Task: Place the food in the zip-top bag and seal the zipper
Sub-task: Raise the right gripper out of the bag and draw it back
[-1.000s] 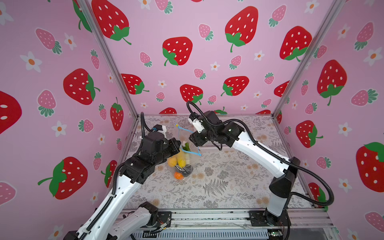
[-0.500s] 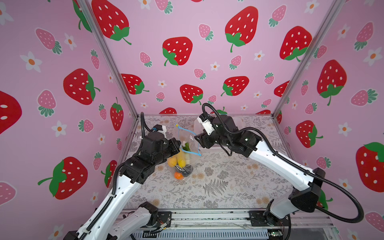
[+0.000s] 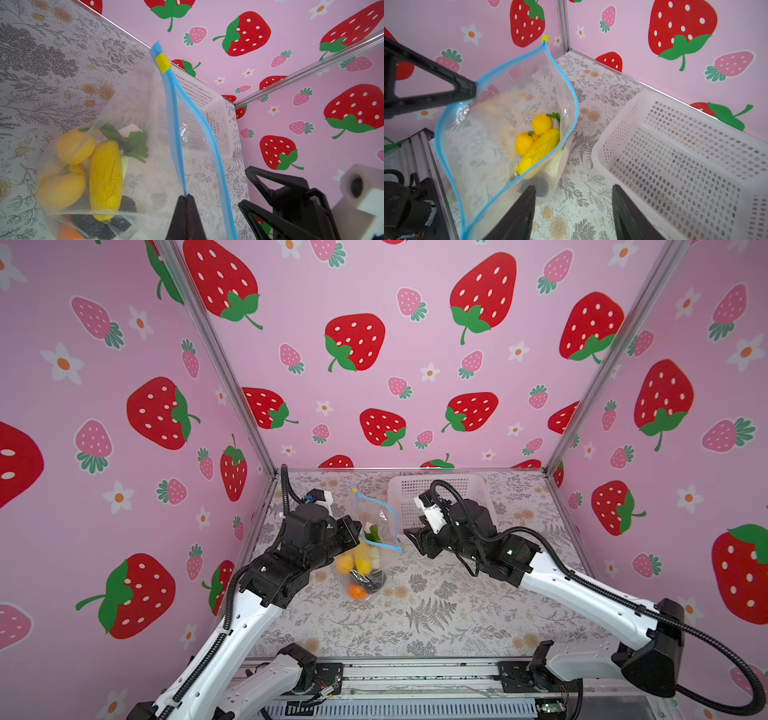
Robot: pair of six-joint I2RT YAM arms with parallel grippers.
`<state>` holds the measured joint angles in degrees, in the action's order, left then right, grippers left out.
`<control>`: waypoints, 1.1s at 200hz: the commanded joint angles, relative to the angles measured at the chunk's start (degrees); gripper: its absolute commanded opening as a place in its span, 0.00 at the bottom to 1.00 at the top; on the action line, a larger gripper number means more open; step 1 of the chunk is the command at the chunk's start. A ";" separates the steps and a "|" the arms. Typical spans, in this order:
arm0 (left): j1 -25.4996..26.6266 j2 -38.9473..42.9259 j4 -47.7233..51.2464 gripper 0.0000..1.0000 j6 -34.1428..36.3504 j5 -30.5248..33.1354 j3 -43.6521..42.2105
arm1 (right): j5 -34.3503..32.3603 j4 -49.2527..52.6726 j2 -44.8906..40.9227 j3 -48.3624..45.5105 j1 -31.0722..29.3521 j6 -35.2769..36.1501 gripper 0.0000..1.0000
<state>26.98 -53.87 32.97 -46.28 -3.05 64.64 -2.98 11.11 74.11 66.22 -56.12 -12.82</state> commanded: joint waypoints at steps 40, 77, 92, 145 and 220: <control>-0.22 0.31 -0.98 0.00 0.32 0.41 0.41 | 9.96 -11.22 -4.68 -10.69 8.65 -8.31 0.57; -0.18 0.29 -1.11 0.00 0.32 0.32 0.25 | 14.87 -13.89 -3.51 -16.07 12.97 -10.14 0.56; -0.18 0.17 -1.09 0.00 0.21 0.22 0.33 | 16.88 -14.46 -2.34 -17.47 14.33 -11.09 0.56; -0.18 -0.43 -1.16 0.00 0.40 -0.12 1.02 | 19.48 -16.22 0.89 -21.52 16.30 -12.40 0.56; -0.18 -0.85 -1.17 0.00 0.36 -0.38 1.36 | 19.66 -18.23 5.60 -23.16 17.10 -11.84 0.57</control>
<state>26.98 -54.76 32.77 -46.28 -3.27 64.64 16.03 -5.17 78.32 43.83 -39.48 -24.36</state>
